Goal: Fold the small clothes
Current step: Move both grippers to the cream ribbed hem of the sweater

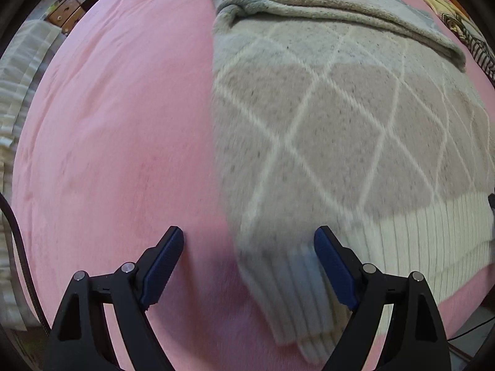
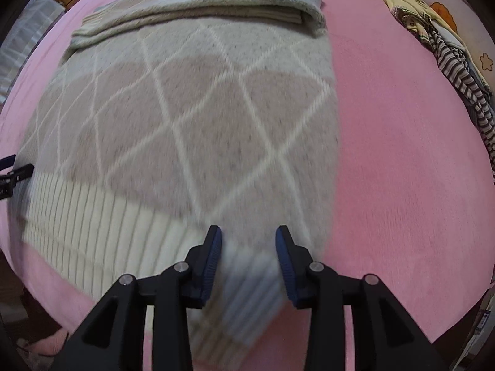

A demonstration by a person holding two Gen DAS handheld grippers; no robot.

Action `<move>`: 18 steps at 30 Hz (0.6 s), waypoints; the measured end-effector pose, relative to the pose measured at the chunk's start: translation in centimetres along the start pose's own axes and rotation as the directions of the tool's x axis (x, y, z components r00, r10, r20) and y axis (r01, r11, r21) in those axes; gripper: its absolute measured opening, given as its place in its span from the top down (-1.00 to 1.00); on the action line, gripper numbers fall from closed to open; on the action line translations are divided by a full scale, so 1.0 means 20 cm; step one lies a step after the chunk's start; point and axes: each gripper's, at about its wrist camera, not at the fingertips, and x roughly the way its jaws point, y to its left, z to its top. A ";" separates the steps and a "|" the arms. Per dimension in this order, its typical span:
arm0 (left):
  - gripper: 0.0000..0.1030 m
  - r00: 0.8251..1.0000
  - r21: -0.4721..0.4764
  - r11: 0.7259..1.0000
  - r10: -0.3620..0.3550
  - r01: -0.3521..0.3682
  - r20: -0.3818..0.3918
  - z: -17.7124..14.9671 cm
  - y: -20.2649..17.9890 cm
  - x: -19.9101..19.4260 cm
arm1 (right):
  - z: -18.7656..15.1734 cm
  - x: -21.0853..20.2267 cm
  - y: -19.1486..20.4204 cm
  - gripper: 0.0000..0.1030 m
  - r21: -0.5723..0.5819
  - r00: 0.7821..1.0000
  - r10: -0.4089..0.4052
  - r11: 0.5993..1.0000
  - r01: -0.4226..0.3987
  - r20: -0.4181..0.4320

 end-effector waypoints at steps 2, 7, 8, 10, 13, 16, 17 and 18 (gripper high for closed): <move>-0.66 1.000 -0.016 1.000 0.003 -0.003 0.008 -0.07 0.01 -0.04 | -0.09 -0.03 0.00 0.29 -0.024 1.000 0.009 1.000 -0.009 -0.007; -0.65 1.000 -0.060 0.998 -0.012 0.013 0.019 -0.23 0.05 -0.16 | -0.26 -0.14 -0.05 0.29 -0.033 0.999 0.052 0.998 -0.052 -0.009; -0.65 1.000 -0.069 0.998 -0.012 0.014 0.021 -0.26 0.07 -0.17 | -0.29 -0.16 -0.06 0.28 -0.028 0.998 0.056 0.998 -0.056 -0.008; -0.65 1.000 -0.082 0.997 -0.009 0.011 0.020 -0.31 0.09 -0.19 | -0.36 -0.19 -0.09 0.29 -0.018 0.998 0.061 0.998 -0.061 -0.005; -0.65 1.000 -0.110 0.994 -0.017 0.018 0.005 -0.38 0.11 -0.20 | -0.45 -0.21 -0.12 0.28 0.001 0.997 0.071 0.997 -0.071 -0.005; -0.65 0.998 -0.147 0.987 -0.062 0.061 -0.003 -0.48 0.16 -0.19 | -0.53 -0.19 -0.17 0.28 0.028 0.995 0.102 0.994 -0.101 -0.005; -0.65 0.997 -0.156 0.985 -0.077 0.075 -0.003 -0.50 0.16 -0.19 | -0.53 -0.18 -0.18 0.28 0.035 0.994 0.106 0.994 -0.106 -0.006; -0.65 0.996 -0.167 0.982 -0.094 0.092 -0.001 -0.52 0.15 -0.19 | -0.49 -0.20 -0.19 0.28 0.038 0.994 0.112 0.993 -0.112 -0.006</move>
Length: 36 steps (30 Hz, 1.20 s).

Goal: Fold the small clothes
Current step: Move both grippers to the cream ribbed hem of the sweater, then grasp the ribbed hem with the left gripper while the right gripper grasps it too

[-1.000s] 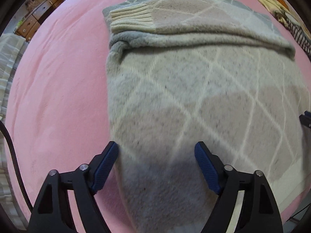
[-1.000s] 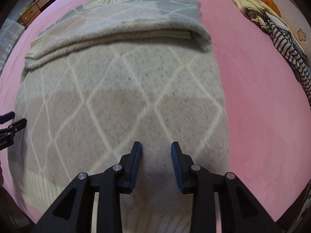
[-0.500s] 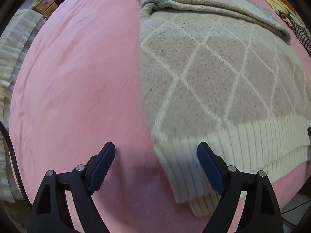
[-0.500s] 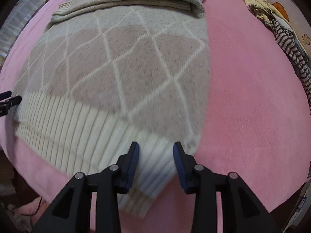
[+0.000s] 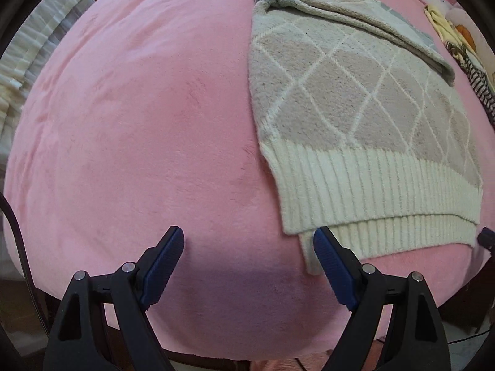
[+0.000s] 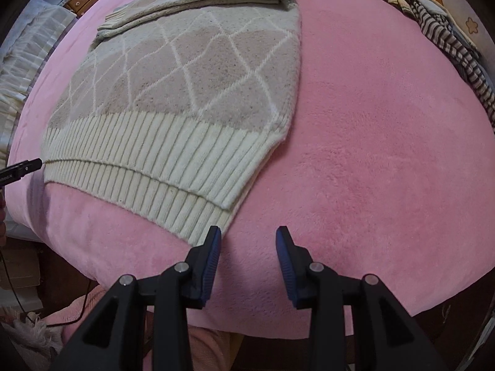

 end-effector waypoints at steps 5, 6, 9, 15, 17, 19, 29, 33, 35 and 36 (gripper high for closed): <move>-0.65 0.997 -0.023 0.997 -0.077 0.077 0.003 -0.06 -0.03 -0.01 | 0.02 -0.02 -0.01 0.28 -0.003 0.999 0.036 0.999 -0.036 0.024; -0.65 0.995 -0.037 0.994 -0.100 0.100 0.003 -0.07 -0.02 -0.01 | 0.05 0.00 0.02 0.28 -0.005 0.999 0.046 0.999 -0.046 0.025; -0.65 0.989 -0.069 0.987 -0.147 0.147 -0.001 -0.09 0.00 0.00 | 0.05 0.02 0.03 0.28 -0.002 0.997 0.071 0.997 -0.071 0.021; -0.65 0.974 -0.060 0.972 -0.227 0.226 -0.007 0.00 0.00 0.02 | 0.10 0.07 0.01 0.28 0.053 0.993 0.121 0.991 -0.122 0.015; -0.65 0.969 -0.057 0.968 -0.245 0.244 -0.017 0.02 -0.01 0.04 | 0.11 0.08 -0.02 0.28 0.073 0.991 0.132 0.988 -0.133 0.019; -0.64 0.968 -0.053 0.967 -0.249 0.247 -0.025 0.06 0.00 0.09 | 0.12 0.09 -0.03 0.27 0.079 0.990 0.139 0.987 -0.140 0.020; -0.54 0.973 -0.054 0.972 -0.231 0.230 -0.018 0.18 -0.08 0.20 | 0.21 0.16 0.07 0.27 0.032 0.991 0.124 0.992 -0.126 0.047; -0.08 0.967 -0.029 0.967 -0.255 0.254 -0.029 0.24 -0.17 0.24 | 0.23 0.18 0.09 0.38 0.030 0.990 0.131 0.991 -0.133 0.054; 0.04 0.960 -0.030 0.960 -0.279 0.278 -0.038 0.25 -0.17 0.24 | 0.23 0.18 0.09 0.41 0.026 0.990 0.131 0.991 -0.132 0.052; 0.05 0.957 -0.039 0.957 -0.289 0.287 -0.040 0.25 -0.16 0.24 | 0.23 0.18 0.09 0.41 0.024 0.990 0.130 0.991 -0.131 0.050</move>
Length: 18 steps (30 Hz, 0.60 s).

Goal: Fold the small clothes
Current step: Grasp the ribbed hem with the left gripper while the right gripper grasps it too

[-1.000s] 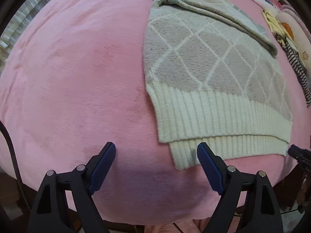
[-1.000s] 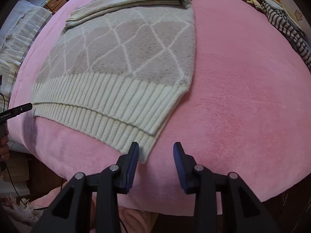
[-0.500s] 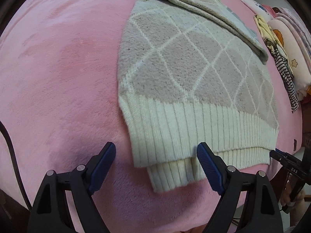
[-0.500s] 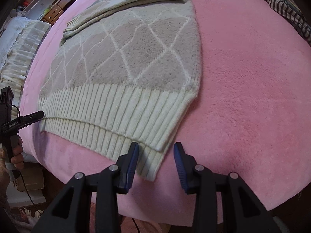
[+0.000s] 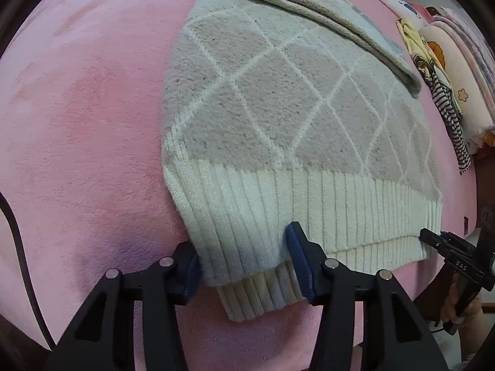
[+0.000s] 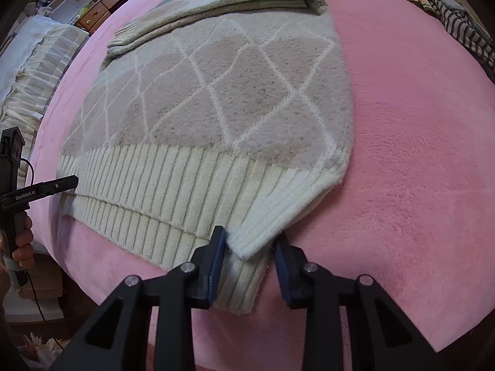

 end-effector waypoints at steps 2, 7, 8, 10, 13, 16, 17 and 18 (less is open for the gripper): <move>0.05 1.000 -0.021 1.000 -0.019 0.019 -0.007 0.00 0.02 -0.01 | 0.00 0.00 0.00 0.41 -0.002 1.000 -0.002 1.000 0.002 -0.005; 0.05 0.996 -0.100 0.992 -0.085 0.081 -0.036 -0.03 0.08 -0.02 | 0.00 0.00 0.01 0.41 0.011 1.000 0.005 1.000 -0.005 -0.008; 0.05 0.995 -0.101 0.991 -0.088 0.084 -0.038 -0.04 0.09 -0.03 | -0.01 0.00 0.00 0.41 0.014 1.000 0.007 1.000 -0.007 -0.009; 0.05 0.994 -0.097 0.991 -0.096 0.091 -0.045 -0.06 0.11 -0.03 | -0.02 0.00 0.00 0.41 0.015 1.000 0.009 1.000 -0.009 -0.011; 0.05 0.992 -0.104 0.989 -0.111 0.105 -0.052 -0.03 0.13 -0.01 | -0.01 0.00 -0.01 0.42 0.017 1.000 0.018 1.000 -0.017 -0.013; 0.16 0.991 -0.105 0.987 -0.125 0.120 -0.041 -0.02 0.13 0.02 | 0.00 0.00 -0.01 0.50 0.024 0.999 0.037 0.999 -0.037 -0.015; 0.42 0.991 -0.099 0.987 -0.130 0.126 -0.035 -0.01 0.11 0.02 | 0.00 0.00 -0.01 0.56 0.025 0.999 0.046 0.999 -0.046 -0.014; 0.69 0.989 -0.092 0.986 -0.143 0.139 -0.031 -0.02 0.11 0.03 | 0.01 0.00 -0.01 0.60 0.026 0.998 0.053 0.998 -0.053 -0.014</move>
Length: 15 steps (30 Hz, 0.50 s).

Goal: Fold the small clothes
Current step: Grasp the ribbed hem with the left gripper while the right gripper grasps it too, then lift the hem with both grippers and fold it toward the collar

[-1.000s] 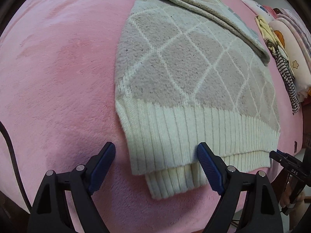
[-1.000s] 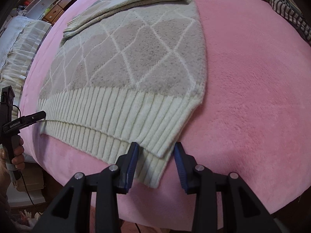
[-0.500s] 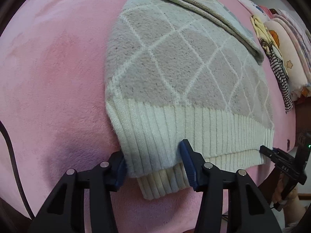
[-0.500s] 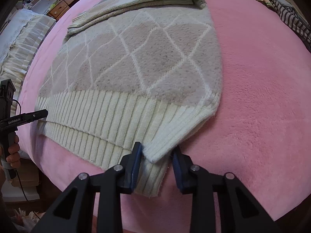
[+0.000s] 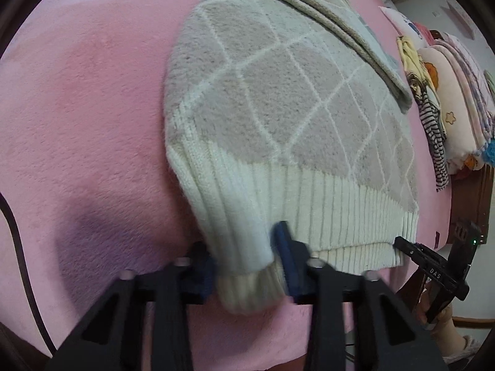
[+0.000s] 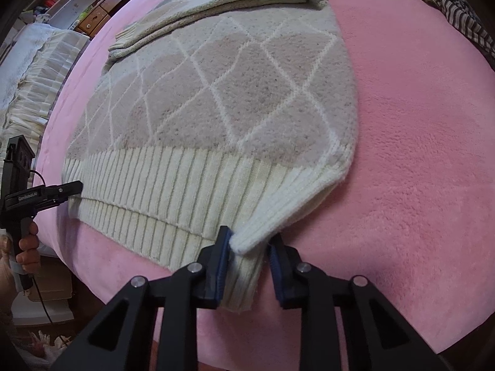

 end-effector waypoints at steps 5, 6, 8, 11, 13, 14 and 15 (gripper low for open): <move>0.82 0.999 0.048 0.998 0.029 -0.030 0.036 -0.01 -0.07 -0.01 | 0.02 -0.04 0.03 0.75 -0.021 1.000 0.010 1.000 -0.009 0.018; 0.83 0.998 0.060 0.998 0.033 -0.036 0.044 -0.01 -0.09 -0.04 | 0.02 -0.05 0.04 0.77 -0.031 1.000 0.005 1.000 -0.004 0.024; 0.84 0.998 0.074 0.996 0.038 -0.042 0.059 0.00 -0.10 -0.09 | 0.03 -0.09 0.04 0.79 -0.042 0.999 0.004 0.999 -0.002 0.038; 0.85 0.995 0.074 0.997 0.023 -0.031 0.102 0.05 -0.14 -0.19 | 0.05 -0.16 0.03 0.81 -0.027 0.998 0.023 0.999 -0.022 0.061; 0.85 0.991 0.069 0.997 0.007 -0.016 0.131 0.09 -0.16 -0.26 | 0.07 -0.21 0.03 0.81 -0.011 0.996 0.037 0.999 -0.036 0.082; 0.85 0.989 0.067 0.998 -0.001 -0.009 0.145 0.11 -0.16 -0.29 | 0.10 -0.24 0.02 0.82 0.000 0.994 0.046 0.999 -0.046 0.098; 0.85 0.986 0.067 0.998 -0.013 0.002 0.168 0.15 -0.18 -0.34 | 0.12 -0.27 0.02 0.82 0.008 0.992 0.054 0.998 -0.055 0.111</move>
